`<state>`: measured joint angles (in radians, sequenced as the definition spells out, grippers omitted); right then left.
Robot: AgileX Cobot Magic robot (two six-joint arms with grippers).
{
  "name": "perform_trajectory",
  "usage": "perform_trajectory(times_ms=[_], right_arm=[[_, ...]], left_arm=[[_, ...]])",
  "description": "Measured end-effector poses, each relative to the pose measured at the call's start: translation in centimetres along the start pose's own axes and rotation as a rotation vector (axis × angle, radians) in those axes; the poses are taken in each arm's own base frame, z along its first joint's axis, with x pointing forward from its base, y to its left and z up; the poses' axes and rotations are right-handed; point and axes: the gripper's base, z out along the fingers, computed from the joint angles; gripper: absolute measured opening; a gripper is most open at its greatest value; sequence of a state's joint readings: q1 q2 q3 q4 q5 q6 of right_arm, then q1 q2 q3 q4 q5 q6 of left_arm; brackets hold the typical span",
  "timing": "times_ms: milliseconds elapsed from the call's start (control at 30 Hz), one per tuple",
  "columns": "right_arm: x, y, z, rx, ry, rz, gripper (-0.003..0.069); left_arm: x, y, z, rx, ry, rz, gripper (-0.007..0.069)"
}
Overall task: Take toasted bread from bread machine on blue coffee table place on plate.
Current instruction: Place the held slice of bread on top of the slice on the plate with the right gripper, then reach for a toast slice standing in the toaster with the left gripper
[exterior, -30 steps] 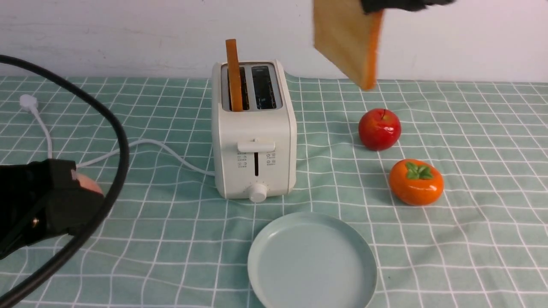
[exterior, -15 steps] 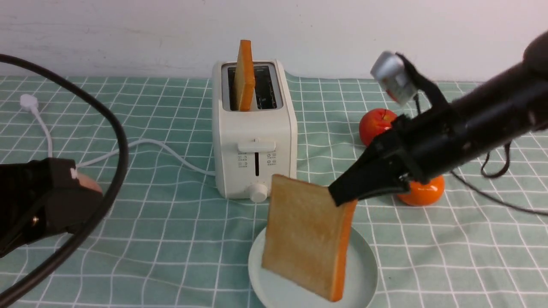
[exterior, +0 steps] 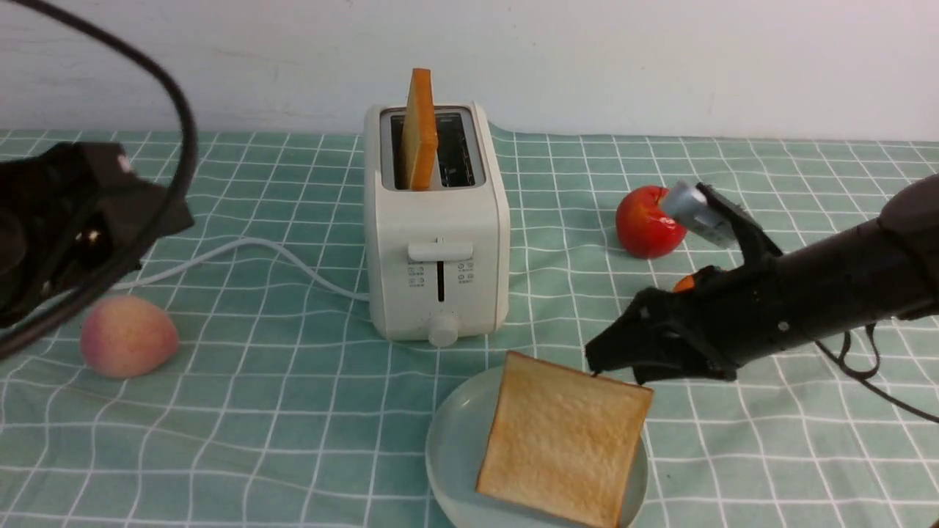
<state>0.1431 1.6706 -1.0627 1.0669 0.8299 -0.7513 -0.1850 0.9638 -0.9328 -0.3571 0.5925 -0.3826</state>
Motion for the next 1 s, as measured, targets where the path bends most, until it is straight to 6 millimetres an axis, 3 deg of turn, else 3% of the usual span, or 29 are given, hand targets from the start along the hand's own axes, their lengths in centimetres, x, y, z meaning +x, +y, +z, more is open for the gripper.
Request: perform_trajectory(times_ms=[33,100,167,200,233,300,333,400,500,533,567,733,767,867,933,1000], right_arm=[[-0.3,-0.2,-0.8,0.013,-0.027,0.009,0.0623],[-0.6,0.1,-2.4,0.023,-0.07,-0.005,0.066],[-0.7,0.9,-3.6,0.024,-0.103,-0.028,0.0674],[-0.7,2.4,-5.4,0.02,-0.145,-0.073,0.0675],[-0.7,2.6,-5.6,0.019,-0.149,-0.077,0.0675],[0.0,5.5,-8.3,-0.02,-0.198,-0.125,0.0654],[0.1,5.9,-8.7,-0.027,-0.203,-0.127,0.0649],[1.2,8.5,-10.7,-0.07,-0.226,-0.17,0.0607],[2.4,10.5,-12.3,-0.112,-0.226,-0.212,0.0555],[2.4,10.5,-12.3,-0.112,-0.226,-0.212,0.0553],[3.0,11.2,-13.1,-0.125,-0.225,-0.224,0.0538],[4.2,12.4,-14.4,-0.151,-0.213,-0.256,0.0521],[4.2,12.4,-14.4,-0.153,-0.211,-0.257,0.0521],[4.4,12.6,-14.5,-0.158,-0.205,-0.263,0.0521],[4.4,12.6,-14.5,-0.158,-0.205,-0.263,0.0521],[4.5,12.6,-14.5,-0.159,-0.203,-0.264,0.0521]], left_arm=[[-0.9,-0.7,0.9,-0.003,0.03,0.018,0.0503],[-2.1,-1.5,2.7,-0.016,0.087,0.056,0.0555],[-3.0,-2.1,3.8,-0.02,0.117,0.088,0.0582],[-4.4,-3.5,5.3,-0.01,0.143,0.133,0.0607],[-4.3,-3.5,5.3,-0.009,0.149,0.137,0.0607],[-5.5,-6.3,7.9,0.018,0.2,0.214,0.0617],[-5.5,-6.5,8.1,0.018,0.204,0.22,0.0617],[-5.3,-9.2,11.2,-0.002,0.247,0.3,0.0617],[-4.5,-11.2,15.3,-0.109,0.257,0.354,0.0616],[-4.7,-11.6,15.4,-0.121,0.246,0.357,0.0615],[-4.5,-12.4,17.1,-0.19,0.231,0.368,0.0615],[-4.2,-13.4,22.7,-0.34,0.182,0.422,0.0591],[-4.2,-13.4,23.0,-0.342,0.181,0.423,0.0589],[-3.4,-12.6,26.8,-0.381,0.174,0.479,0.054],[-3.1,-12.2,27.5,-0.395,0.174,0.492,0.0521],[-2.6,-11.5,28.6,-0.421,0.183,0.516,0.0445]])
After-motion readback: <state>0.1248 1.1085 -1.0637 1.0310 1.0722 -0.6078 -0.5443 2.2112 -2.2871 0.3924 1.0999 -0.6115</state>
